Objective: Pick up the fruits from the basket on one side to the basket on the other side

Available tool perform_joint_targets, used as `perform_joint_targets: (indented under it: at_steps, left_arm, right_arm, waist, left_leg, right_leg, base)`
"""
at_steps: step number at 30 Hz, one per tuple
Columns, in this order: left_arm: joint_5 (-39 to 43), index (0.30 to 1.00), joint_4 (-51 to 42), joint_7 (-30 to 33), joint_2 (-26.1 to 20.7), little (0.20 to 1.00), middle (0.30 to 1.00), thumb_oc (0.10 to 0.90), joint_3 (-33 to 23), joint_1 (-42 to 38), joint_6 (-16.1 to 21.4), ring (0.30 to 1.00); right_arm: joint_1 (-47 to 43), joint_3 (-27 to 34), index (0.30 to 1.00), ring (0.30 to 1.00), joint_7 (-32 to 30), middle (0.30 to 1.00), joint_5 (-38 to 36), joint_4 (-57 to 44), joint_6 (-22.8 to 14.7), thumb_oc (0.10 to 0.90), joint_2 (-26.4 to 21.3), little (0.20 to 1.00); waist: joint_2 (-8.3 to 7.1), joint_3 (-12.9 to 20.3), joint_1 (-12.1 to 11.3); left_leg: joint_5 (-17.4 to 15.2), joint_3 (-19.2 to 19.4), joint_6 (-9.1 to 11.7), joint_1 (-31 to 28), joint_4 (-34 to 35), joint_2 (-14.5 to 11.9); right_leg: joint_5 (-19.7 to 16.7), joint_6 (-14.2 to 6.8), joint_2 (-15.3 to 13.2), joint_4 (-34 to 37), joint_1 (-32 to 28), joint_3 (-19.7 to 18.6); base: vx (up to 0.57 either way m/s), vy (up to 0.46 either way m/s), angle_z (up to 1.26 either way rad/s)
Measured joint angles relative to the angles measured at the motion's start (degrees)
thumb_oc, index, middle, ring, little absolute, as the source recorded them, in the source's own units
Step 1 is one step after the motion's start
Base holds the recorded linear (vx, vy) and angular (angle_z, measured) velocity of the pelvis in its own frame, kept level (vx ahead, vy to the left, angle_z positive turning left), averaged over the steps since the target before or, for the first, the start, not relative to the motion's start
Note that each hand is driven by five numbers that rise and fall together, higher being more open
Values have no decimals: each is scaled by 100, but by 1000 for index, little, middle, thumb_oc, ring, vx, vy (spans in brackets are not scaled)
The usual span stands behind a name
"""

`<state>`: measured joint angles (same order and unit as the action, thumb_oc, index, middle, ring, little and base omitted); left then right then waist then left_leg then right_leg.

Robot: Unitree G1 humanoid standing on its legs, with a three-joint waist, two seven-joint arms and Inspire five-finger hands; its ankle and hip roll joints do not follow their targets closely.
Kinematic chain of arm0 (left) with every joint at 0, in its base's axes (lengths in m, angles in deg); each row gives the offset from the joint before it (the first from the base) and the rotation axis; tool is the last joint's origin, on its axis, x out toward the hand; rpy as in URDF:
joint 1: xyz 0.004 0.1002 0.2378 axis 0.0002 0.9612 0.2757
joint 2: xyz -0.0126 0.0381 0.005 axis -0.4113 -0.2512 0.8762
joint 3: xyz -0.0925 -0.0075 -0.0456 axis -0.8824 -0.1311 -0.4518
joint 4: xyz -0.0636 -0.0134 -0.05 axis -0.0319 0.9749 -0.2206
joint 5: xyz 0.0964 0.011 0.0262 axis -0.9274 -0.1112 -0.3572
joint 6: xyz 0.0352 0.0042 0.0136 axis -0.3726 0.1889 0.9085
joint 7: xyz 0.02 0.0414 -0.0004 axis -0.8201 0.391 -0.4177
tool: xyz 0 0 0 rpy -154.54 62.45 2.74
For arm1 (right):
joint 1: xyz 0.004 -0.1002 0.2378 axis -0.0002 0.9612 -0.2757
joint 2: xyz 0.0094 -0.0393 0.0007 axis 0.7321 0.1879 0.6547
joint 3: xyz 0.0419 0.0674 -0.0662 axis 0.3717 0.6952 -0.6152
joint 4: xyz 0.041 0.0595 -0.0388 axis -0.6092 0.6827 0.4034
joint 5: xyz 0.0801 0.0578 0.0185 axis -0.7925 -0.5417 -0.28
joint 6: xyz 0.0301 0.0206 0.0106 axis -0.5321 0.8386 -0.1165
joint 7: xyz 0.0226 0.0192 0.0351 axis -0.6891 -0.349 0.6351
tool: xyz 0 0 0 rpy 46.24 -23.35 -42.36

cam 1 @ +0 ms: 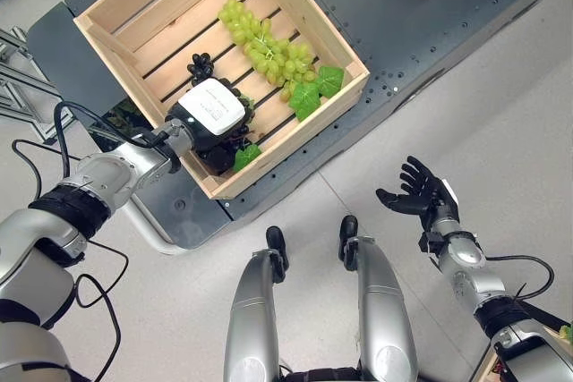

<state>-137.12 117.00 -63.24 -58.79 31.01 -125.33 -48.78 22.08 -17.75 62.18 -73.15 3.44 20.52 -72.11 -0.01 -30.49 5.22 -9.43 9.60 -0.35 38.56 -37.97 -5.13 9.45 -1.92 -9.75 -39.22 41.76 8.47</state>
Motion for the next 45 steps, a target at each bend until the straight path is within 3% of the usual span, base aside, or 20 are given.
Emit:
perform_joint_targets:
  at_steps: [8, 15, 22, 26, 27, 28, 29, 30, 37, 45]
  left_arm:
    - [672, 900, -228, -1333, 13, 900, 900, 800, 0, -217, -556, 900]
    - [798, 900, -402, -2604, 111, 900, 900, 800, 2, -577, -1330, 900]
    - [244, 900, -444, -3232, 297, 900, 900, 800, 96, -834, -1652, 900]
    - [-19, 900, -449, -3269, 369, 900, 900, 800, 88, -886, -1660, 900]
    - [-25, 700, -449, -3268, 380, 700, 700, 667, 84, -895, -1657, 700]
    - [-26, 648, -447, -3260, 388, 648, 648, 632, 83, -907, -1656, 648]
    - [-33, 411, -443, -3250, 399, 411, 411, 474, 86, -955, -1652, 411]
    - [-42, 300, -410, -3209, 401, 300, 300, 400, 86, -1030, -1582, 300]
    - [-212, 300, -186, -2521, 441, 300, 300, 400, 193, -1117, -905, 300]
    - [-73, 300, 55, -1712, 433, 300, 300, 400, 191, -1042, -464, 300]
  right_arm:
    - [41, -28, 900, 900, -65, 900, 1, 0, 0, 800, 22, 900]
    - [-23, -28, 900, 900, -69, 900, 1, -4, -1, 800, 27, 900]
    - [-36, -28, 900, 900, -189, 900, -8, -1, -6, 800, 77, 900]
    - [-76, -28, 900, 900, -234, 900, -14, -1, -14, 800, 102, 900]
    - [-86, -28, 900, 900, -237, 900, -14, -1, -15, 800, 110, 900]
    - [-105, -28, 900, 900, -239, 900, -17, -1, -15, 800, 114, 900]
    - [-132, -27, 900, 900, -243, 900, -28, -1, -21, 800, 118, 900]
    - [-157, -25, 900, 900, -244, 900, -98, 0, -27, 800, 124, 900]
    - [-252, 1, 900, 900, -259, 900, -436, 66, -99, 800, 278, 900]
    - [-204, 1, 900, 900, -261, 900, -437, 67, -103, 800, 304, 900]
  waist:
    - [0, 0, 3]
    - [-1, 0, -4]
    - [-1, 1, -8]
    - [-2, 1, -1]
    - [-3, 2, -1]
    - [-4, 2, 0]
    - [-5, 3, -1]
    - [-5, 4, -3]
    - [-12, 7, 10]
    - [-23, 3, 19]
  left_leg:
    - [-9, -10, -14, 210, -34, -4]
    - [-10, -88, -16, 243, -35, 10]
    - [14, -162, 13, 352, -40, 23]
    - [13, -199, 13, 425, -60, 21]
    - [13, -223, 13, 445, -71, 21]
    - [13, -238, 13, 462, -79, 21]
    - [13, -261, 14, 495, -100, 21]
    - [12, -293, 13, 565, -156, 16]
    - [-9, -296, -20, 696, -242, 21]
    - [-25, -267, -41, 519, -235, 29]
  right_leg:
    - [-14, -14, 0, -8, 173, 20]
    - [-9, -8, -35, 0, 160, 104]
    - [-6, -1, -38, 0, 198, 180]
    - [-4, 3, -35, 5, 235, 219]
    - [-2, 5, -35, 8, 235, 244]
    - [-2, 6, -34, 8, 238, 260]
    - [-1, 8, -32, 10, 256, 275]
    - [1, 11, -27, 6, 300, 296]
    - [-10, -6, -24, -33, 385, 298]
    - [-11, -7, -45, -47, 241, 289]
  base:
    - [0, 0, 0]
    - [4, -18, 3]
    - [-4, -17, 6]
    - [-15, -6, 2]
    - [-30, -6, 5]
    - [-37, -5, 8]
    - [-27, 1, 9]
    - [-27, 1, 7]
    - [-3, 1, 0]
    - [0, 0, 0]
